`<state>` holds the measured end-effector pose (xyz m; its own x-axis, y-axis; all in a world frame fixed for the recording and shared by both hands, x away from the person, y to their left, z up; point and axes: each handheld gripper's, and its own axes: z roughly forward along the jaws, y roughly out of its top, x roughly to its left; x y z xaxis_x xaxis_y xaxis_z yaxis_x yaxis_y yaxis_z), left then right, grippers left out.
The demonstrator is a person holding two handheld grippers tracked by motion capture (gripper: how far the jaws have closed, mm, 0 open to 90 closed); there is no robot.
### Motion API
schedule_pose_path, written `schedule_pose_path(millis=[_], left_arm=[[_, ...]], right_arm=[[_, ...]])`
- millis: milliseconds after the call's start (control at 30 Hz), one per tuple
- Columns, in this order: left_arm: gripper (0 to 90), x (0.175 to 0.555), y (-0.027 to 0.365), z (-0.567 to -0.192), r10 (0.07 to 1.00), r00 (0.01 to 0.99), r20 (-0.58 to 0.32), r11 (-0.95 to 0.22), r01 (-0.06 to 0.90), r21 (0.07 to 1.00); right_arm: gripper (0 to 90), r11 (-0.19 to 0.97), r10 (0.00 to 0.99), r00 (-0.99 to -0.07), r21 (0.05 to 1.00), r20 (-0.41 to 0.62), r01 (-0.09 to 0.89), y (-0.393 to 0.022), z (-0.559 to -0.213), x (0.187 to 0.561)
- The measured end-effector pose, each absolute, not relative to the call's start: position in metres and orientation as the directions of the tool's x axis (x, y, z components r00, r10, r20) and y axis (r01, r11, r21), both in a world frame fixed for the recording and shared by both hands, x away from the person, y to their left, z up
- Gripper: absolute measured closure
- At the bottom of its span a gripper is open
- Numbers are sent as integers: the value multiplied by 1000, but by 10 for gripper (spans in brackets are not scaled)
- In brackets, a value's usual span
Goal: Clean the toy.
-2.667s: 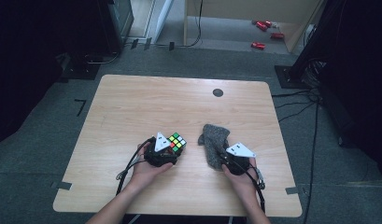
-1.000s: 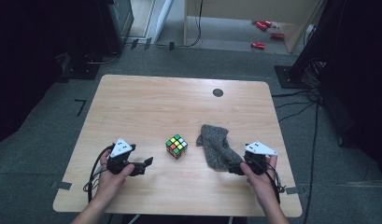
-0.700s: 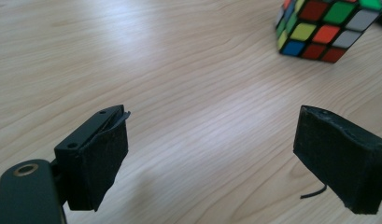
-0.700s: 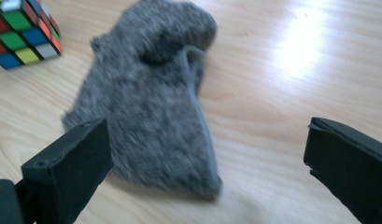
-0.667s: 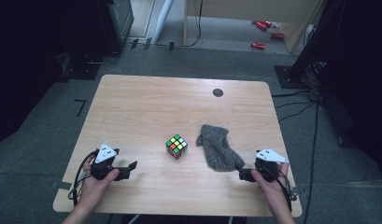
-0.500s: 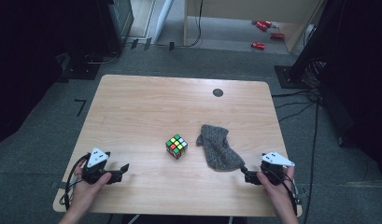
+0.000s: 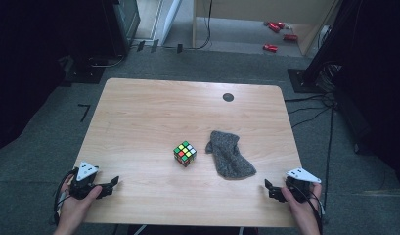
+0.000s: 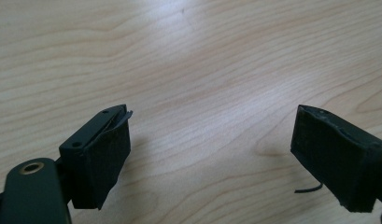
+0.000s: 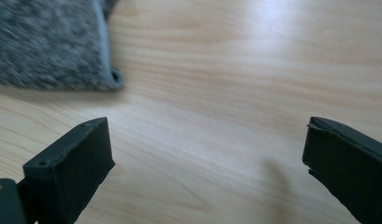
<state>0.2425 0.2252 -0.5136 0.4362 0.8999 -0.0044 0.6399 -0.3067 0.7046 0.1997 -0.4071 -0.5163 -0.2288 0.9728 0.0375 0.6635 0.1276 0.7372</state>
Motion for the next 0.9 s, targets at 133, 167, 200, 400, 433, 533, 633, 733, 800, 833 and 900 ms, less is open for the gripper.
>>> schedule_pose_path(millis=[133, 167, 200, 400, 433, 533, 633, 733, 800, 833, 900], left_arm=[[128, 242, 222, -516, 897, 442, 14, -327, 640, 695], [126, 242, 222, -517, 896, 443, 15, -327, 638, 697], [126, 242, 222, -517, 896, 444, 15, -327, 637, 699], [118, 242, 222, -518, 893, 450, 13, -328, 631, 703], [118, 242, 222, -518, 893, 450, 13, -328, 631, 703], [117, 242, 222, -518, 893, 450, 13, -328, 631, 703], [118, 243, 223, -518, 894, 448, 11, -326, 631, 704], [119, 243, 222, -518, 895, 447, 11, -324, 632, 704], [119, 243, 223, -518, 895, 447, 11, -324, 632, 704], [119, 243, 223, -518, 894, 447, 11, -325, 632, 703], [119, 243, 223, -518, 894, 448, 11, -325, 632, 704]], right_arm=[[15, 119, 978, -204, 719, 33, 685, -413, -521, 197], [15, 124, 979, -202, 714, 25, 689, -413, -523, 197], [14, 128, 979, -202, 709, 21, 693, -413, -525, 197], [0, 114, 982, -189, 709, 28, 696, -414, -527, 198], [0, 114, 982, -188, 709, 27, 696, -413, -527, 198], [0, 115, 982, -189, 709, 27, 696, -413, -527, 197], [0, 115, 982, -189, 709, 27, 696, -413, -527, 197], [0, 114, 982, -189, 709, 27, 696, -413, -527, 197], [0, 114, 982, -189, 709, 27, 696, -413, -527, 197], [0, 114, 982, -189, 709, 27, 696, -413, -527, 197], [0, 114, 982, -189, 709, 28, 696, -413, -527, 197]])
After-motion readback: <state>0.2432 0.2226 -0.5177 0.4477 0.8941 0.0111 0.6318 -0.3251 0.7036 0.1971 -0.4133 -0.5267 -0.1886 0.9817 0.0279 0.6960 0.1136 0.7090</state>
